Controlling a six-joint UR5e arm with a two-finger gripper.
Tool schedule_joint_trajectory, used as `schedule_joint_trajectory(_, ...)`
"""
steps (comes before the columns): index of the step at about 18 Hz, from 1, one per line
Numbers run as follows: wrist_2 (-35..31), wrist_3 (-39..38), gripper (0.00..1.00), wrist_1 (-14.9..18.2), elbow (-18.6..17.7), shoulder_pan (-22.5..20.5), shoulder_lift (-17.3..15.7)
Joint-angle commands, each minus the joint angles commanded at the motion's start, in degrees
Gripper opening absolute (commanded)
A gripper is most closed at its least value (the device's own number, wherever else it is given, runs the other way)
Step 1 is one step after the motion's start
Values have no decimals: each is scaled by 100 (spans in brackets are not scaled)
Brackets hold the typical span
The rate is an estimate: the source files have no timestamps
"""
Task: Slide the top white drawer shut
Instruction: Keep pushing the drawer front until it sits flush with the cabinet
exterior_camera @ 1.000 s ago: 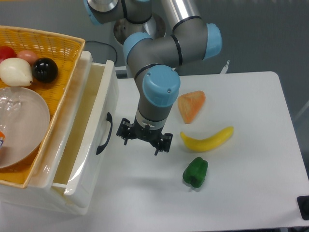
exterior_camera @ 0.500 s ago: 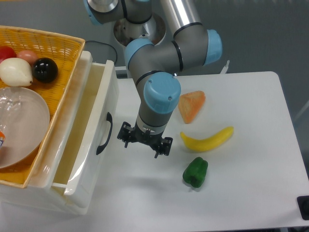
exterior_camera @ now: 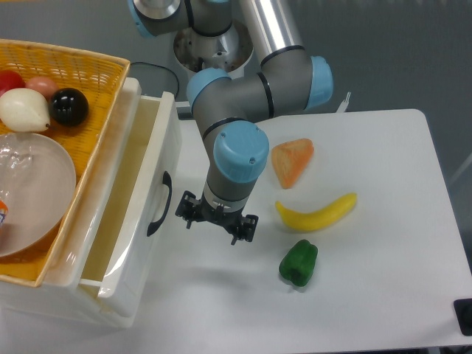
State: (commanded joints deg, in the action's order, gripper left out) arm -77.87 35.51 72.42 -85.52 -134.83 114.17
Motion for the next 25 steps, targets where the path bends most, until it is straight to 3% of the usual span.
schedule_joint_trajectory(25, 35, -35, 100, 53, -35, 308, -62)
